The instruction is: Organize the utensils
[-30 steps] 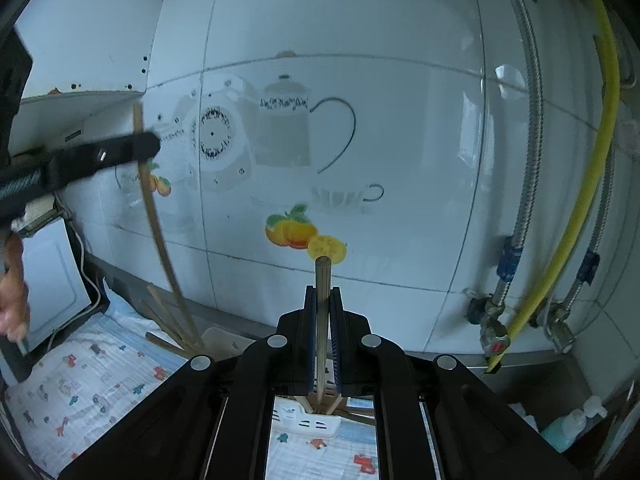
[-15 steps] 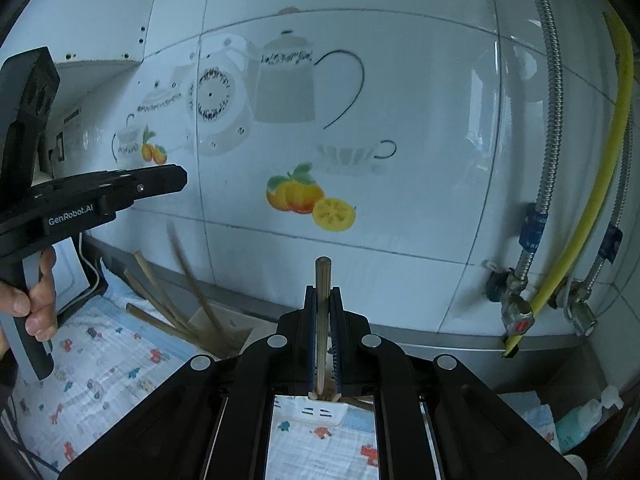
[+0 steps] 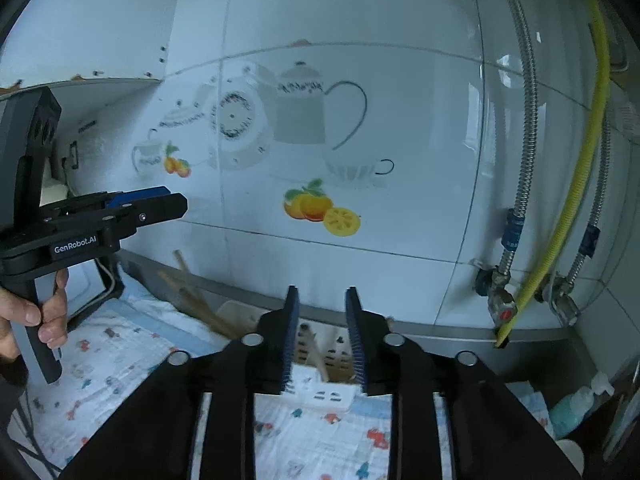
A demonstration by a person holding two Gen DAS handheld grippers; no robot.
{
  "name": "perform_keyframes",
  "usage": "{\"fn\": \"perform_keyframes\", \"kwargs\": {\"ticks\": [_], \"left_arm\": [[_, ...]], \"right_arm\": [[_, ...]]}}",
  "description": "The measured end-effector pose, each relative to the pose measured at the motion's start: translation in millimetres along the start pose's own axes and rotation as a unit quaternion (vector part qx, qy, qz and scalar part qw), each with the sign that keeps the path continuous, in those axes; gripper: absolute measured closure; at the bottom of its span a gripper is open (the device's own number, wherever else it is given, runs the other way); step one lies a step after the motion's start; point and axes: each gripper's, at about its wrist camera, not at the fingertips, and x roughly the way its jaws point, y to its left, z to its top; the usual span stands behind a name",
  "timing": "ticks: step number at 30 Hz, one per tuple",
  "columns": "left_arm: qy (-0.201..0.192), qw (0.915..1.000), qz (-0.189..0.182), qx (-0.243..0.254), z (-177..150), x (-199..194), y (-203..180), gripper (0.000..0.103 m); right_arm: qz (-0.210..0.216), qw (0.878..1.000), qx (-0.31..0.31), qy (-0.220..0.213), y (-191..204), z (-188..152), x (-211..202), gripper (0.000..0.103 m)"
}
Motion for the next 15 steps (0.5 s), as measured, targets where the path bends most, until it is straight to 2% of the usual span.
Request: {"fn": "perform_keyframes", "kwargs": {"ticks": [3,6,7,11,13,15], "left_arm": [[-0.005,1.0000,-0.001,-0.002,-9,-25,-1,0.053],[-0.007,0.9999,-0.004,-0.006,-23,-50,-3,0.046],[-0.007,1.0000,-0.004,-0.005,-27,-56,-3,0.040],[-0.002,0.9999,-0.004,-0.010,-55,-86,-7,0.030],[0.002,0.9999,-0.003,-0.014,-69,-97,-7,0.023],[0.004,0.9999,0.002,-0.015,-82,-105,-7,0.018]], "right_arm": [[0.004,1.000,-0.003,-0.005,13,-9,-21,0.063],[0.004,1.000,-0.011,-0.010,27,-21,-42,0.050],[0.002,1.000,-0.013,-0.011,31,-24,-47,0.046],[0.001,1.000,-0.015,-0.015,48,-44,-71,0.033],[-0.002,1.000,-0.010,-0.016,55,-57,-82,0.021],[0.002,1.000,0.001,-0.015,59,-69,-88,0.018]]}}
